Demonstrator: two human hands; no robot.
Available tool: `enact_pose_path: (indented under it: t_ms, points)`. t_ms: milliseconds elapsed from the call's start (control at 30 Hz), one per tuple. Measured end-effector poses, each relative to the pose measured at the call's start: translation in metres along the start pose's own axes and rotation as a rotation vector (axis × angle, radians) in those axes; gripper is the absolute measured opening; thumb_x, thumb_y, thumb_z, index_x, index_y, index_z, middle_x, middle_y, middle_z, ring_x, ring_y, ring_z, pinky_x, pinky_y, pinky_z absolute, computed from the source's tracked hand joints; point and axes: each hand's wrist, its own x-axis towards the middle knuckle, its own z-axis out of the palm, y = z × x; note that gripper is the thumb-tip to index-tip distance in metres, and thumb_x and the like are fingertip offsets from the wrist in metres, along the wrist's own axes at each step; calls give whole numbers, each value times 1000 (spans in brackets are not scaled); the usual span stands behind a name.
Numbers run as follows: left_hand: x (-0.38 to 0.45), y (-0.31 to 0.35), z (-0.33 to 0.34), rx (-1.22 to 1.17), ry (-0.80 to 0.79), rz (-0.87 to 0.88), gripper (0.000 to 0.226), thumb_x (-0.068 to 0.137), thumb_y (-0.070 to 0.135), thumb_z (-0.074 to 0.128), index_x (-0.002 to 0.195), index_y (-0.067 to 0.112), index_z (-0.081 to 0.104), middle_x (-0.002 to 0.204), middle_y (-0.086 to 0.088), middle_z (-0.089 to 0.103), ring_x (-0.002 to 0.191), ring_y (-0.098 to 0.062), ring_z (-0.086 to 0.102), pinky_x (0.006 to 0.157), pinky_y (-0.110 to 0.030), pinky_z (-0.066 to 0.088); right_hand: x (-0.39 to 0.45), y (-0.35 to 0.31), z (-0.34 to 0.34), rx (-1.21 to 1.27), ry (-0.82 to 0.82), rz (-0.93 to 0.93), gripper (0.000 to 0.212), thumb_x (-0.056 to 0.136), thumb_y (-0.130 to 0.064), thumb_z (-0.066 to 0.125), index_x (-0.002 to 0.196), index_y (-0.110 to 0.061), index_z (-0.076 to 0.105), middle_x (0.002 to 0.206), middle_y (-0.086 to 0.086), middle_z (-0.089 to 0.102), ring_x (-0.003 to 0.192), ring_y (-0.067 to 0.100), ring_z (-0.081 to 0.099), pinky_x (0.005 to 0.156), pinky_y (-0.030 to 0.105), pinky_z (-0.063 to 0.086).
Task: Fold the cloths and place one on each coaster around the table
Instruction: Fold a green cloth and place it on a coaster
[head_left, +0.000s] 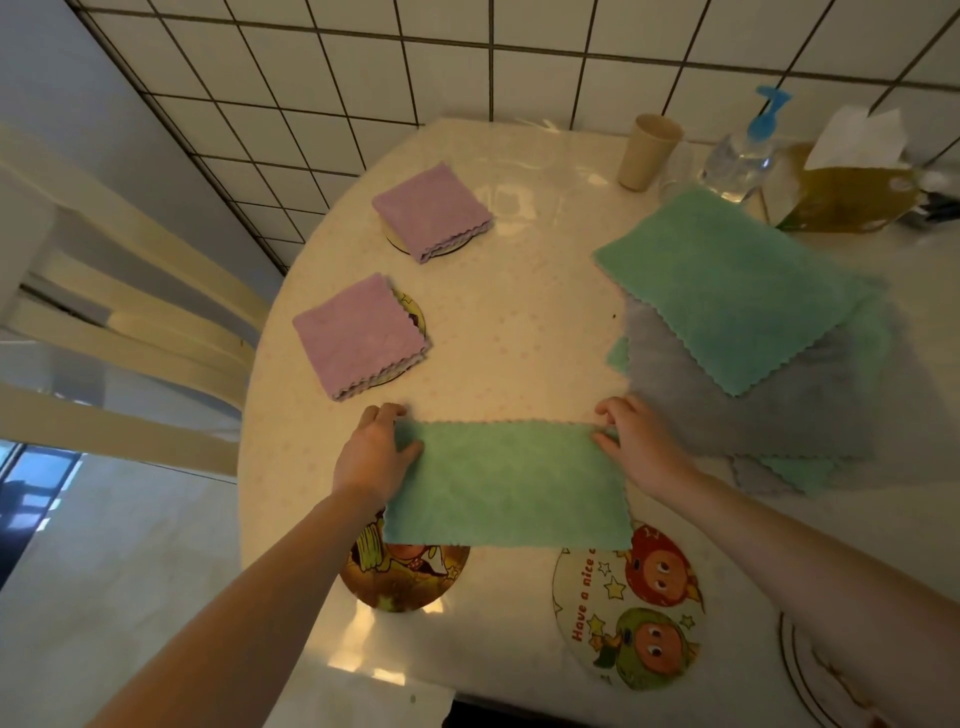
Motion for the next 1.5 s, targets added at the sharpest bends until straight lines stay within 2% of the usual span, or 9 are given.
enact_pose_path:
  t_ms: [133, 367, 467, 667, 833, 1000, 1200, 1367, 1500]
  points:
    - [15, -1, -3, 41, -71, 12, 32, 82, 27, 70, 107, 12, 58, 107, -5, 46, 100, -26, 50, 87, -36, 45, 3, 2, -1, -25, -21, -22, 9, 90, -20, 59, 93, -13, 56, 100, -2, 47, 84, 13, 52, 69, 19, 36]
    - [19, 4, -13, -52, -83, 27, 19, 83, 19, 68, 92, 11, 53, 83, -6, 56, 78, -25, 51, 56, -30, 36, 2, 4, -5, 5, -29, -71, 9, 91, -21, 57, 94, -16, 51, 91, -4, 57, 80, 15, 57, 61, 21, 44]
    - [20, 5, -14, -68, -117, 14, 28, 80, 20, 72, 103, 14, 56, 95, -4, 57, 87, -22, 52, 66, -29, 40, 6, 5, -4, -55, -64, -72, 23, 89, -27, 60, 108, -15, 52, 103, -4, 51, 89, 10, 50, 67, 18, 37]
    - [23, 8, -10, 16, -174, -15, 38, 75, 20, 77, 107, 12, 57, 101, -5, 56, 90, -21, 50, 72, -30, 42, 13, 4, 0, -170, -173, -29, 19, 90, -34, 57, 98, -18, 52, 104, 0, 40, 88, 15, 48, 75, 29, 42]
    - [23, 11, -9, -25, -27, 41, 19, 81, 9, 66, 99, 9, 62, 99, -13, 64, 93, -30, 57, 75, -34, 47, 12, 3, -8, -178, -53, -56, 14, 93, -28, 55, 90, -18, 44, 79, -3, 54, 66, 16, 53, 53, 29, 40]
    - [-5, 13, 4, 279, 260, 283, 44, 85, 18, 59, 128, 15, 49, 128, -11, 45, 117, -35, 38, 94, -49, 38, -6, -7, -2, -342, 214, -132, 33, 85, -1, 56, 116, -10, 48, 112, 10, 49, 97, 25, 49, 73, 35, 50]
    - [-71, -2, 61, 449, -60, 840, 50, 96, 41, 41, 142, 22, 40, 152, -1, 35, 142, -26, 26, 116, -45, 24, -72, -18, 42, -368, 12, -548, 28, 86, -20, 57, 114, -15, 57, 117, 0, 54, 108, 19, 50, 87, 35, 49]
    - [-87, -30, 64, 604, -79, 758, 59, 94, 52, 32, 146, 24, 34, 155, 1, 29, 143, -27, 22, 113, -49, 29, -93, 1, 51, -515, -98, -535, 71, 77, 1, 62, 141, -18, 38, 148, 5, 37, 137, 26, 34, 104, 40, 37]
    - [-88, -59, 48, 608, -101, 675, 61, 95, 52, 24, 151, 27, 19, 158, 4, 15, 146, -25, 9, 118, -46, 14, -105, 5, 43, -621, -70, -559, 89, 67, 10, 67, 145, -11, 32, 152, 7, 31, 139, 27, 30, 105, 34, 24]
